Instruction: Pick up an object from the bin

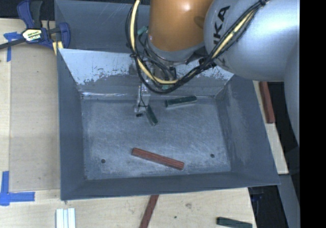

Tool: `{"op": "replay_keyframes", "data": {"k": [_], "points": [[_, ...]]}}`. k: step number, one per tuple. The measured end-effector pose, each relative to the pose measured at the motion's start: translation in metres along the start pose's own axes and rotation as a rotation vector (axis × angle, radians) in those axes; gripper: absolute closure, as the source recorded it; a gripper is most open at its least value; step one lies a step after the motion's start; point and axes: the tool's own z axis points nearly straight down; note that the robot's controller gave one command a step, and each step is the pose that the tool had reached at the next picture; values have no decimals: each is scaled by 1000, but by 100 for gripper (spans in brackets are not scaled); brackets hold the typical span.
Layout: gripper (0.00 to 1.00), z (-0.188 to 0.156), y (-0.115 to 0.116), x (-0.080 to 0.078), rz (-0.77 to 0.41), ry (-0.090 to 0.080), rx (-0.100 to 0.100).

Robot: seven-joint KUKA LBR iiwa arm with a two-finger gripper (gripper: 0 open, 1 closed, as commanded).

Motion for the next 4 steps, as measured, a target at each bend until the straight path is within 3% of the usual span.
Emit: {"op": "replay_keyframes", "data": {"k": [1, 2, 3, 4], "points": [[0, 0, 0, 0, 0, 0, 0], [0, 48, -26, -9, -68, -6, -1], [0, 119, -58, 19, -230, -2, 1], [0, 137, -88, 11, -250, 7, 0]]}}
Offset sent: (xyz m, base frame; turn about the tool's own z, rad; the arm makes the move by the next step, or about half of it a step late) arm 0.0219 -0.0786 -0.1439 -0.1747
